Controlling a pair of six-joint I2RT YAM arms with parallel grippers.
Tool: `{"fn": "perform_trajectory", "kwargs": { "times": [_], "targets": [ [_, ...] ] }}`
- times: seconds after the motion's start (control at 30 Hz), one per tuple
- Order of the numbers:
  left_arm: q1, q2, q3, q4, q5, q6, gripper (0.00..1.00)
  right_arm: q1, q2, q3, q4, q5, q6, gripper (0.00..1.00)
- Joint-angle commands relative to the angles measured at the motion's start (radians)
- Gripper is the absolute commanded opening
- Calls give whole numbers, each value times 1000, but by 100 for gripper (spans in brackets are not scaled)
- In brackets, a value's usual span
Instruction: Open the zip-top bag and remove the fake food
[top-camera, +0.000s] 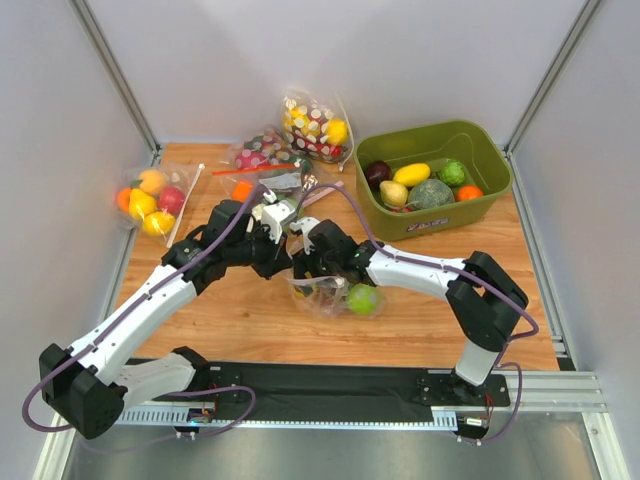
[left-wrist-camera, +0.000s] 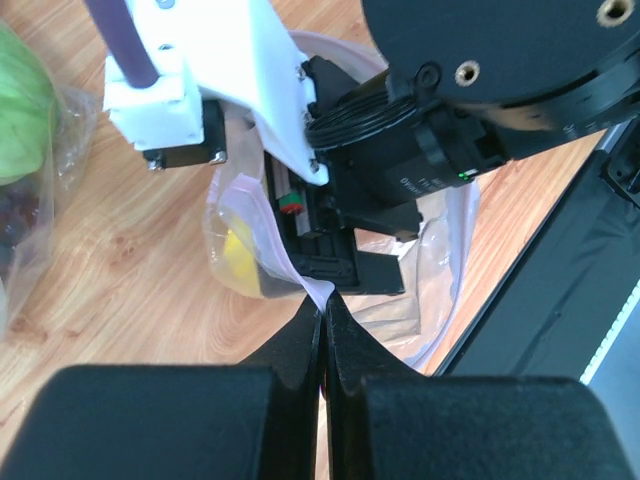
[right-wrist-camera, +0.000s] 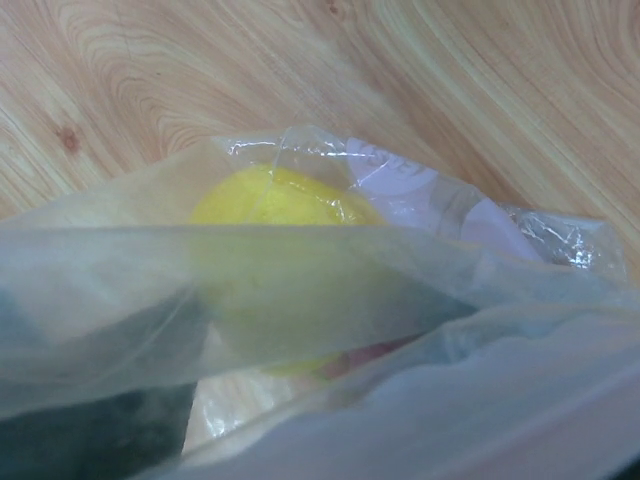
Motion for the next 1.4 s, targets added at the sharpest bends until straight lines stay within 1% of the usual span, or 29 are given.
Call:
{"fn": "perform_trajectory", "kwargs": {
  "times": [0.0,0.07,0.1,0.17,0.2,0.27,0.3,0.37,0.4,0.47,0.63,0.77,0.97,1.17,1.23,1.33,1.37],
  "targets": [
    [-4,-12,16,78,31,17,0,8,49,-31,68,7,-6,82],
    [-4,-12,16,76,28,17,0,7,54,-37,80,24,-15,76],
    [-4,-13,16,78,28,17,0,7,54,-40,85,44,-18,63],
    [-4,-13,16,78,27,17,0,7,46,-55,105,61,-26,52],
    [-2,-12,18,78,27,17,0,8,36,-61,109,68,-29,44],
    [-4,-12,16,75,24,17,0,7,25,-64,108,73,-32,38],
    [-2,-13,16,76,24,17,0,7,10,-63,97,73,-35,33],
    [-4,-13,16,75,16,17,0,7,-14,-61,82,73,-43,27],
    [-4,-12,16,73,10,17,0,7,-29,-61,73,73,-52,22],
    [-4,-9,18,70,-11,15,0,7,-79,-63,50,68,-57,20],
    [-4,2,24,56,-45,9,0,-1,-181,-29,-42,35,-64,19],
    [-4,13,30,44,-87,6,0,-18,-265,-2,-90,-30,-58,19],
    [-4,28,36,29,-110,4,0,-47,-316,37,-147,-122,-50,19],
    [-4,31,38,26,-111,3,0,-117,-394,31,-133,-215,0,18],
    [-4,30,38,26,-111,3,0,-146,-417,22,-111,-238,18,18],
    [-4,31,38,27,-107,3,0,-185,-429,0,-56,-307,61,18],
    [-4,31,38,26,-107,3,0,-192,-429,-6,-36,-353,74,18]
  ]
}}
